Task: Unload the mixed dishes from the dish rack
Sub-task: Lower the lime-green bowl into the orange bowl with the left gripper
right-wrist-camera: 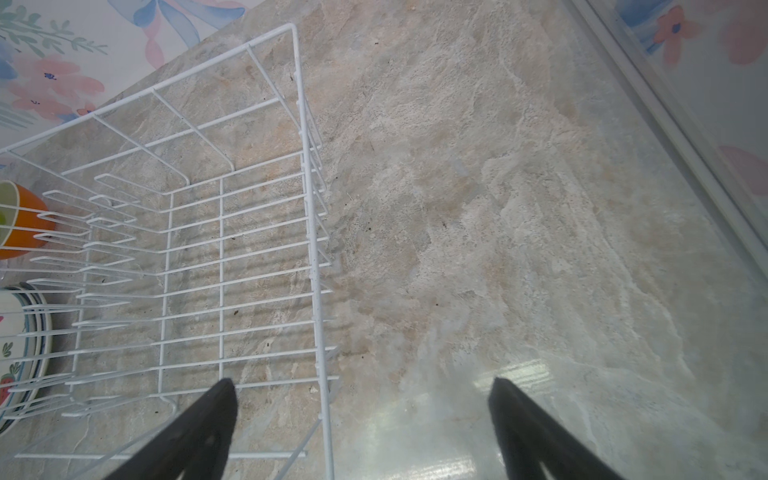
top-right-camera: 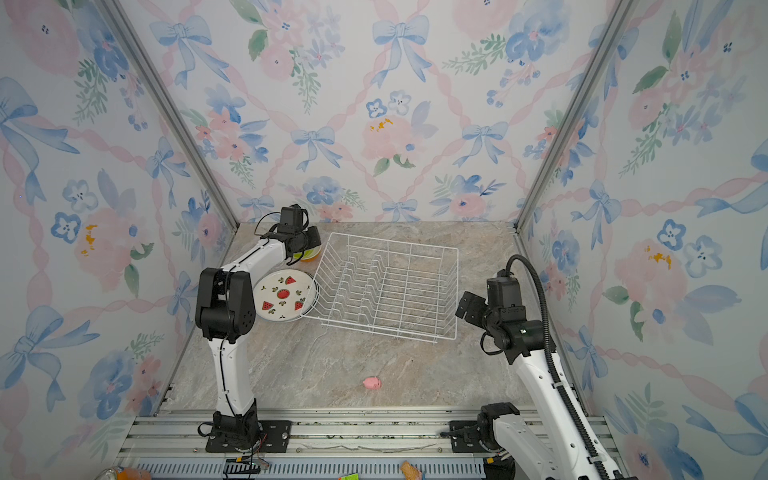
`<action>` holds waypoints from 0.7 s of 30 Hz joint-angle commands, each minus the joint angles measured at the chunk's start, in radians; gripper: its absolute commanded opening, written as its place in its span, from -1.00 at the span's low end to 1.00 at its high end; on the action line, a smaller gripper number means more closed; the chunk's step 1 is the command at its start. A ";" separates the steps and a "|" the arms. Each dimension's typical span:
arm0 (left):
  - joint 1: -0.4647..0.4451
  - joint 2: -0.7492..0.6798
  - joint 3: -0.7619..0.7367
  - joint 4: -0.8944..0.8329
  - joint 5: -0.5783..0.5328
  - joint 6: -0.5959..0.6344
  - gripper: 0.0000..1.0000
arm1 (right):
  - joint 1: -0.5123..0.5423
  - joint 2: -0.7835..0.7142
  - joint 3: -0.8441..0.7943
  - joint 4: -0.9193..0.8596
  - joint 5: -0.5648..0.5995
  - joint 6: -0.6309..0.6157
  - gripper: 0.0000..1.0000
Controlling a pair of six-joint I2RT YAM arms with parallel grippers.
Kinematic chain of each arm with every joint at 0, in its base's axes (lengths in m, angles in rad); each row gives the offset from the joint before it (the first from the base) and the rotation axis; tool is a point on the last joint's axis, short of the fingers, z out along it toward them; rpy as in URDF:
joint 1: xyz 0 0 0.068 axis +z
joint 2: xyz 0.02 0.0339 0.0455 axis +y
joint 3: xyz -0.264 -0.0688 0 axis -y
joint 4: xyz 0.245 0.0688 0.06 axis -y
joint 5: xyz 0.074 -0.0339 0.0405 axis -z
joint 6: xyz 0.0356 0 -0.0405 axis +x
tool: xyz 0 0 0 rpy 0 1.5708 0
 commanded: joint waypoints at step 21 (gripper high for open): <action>-0.013 0.010 0.069 -0.018 -0.022 0.021 -0.07 | -0.012 -0.004 -0.008 -0.028 0.019 -0.021 0.93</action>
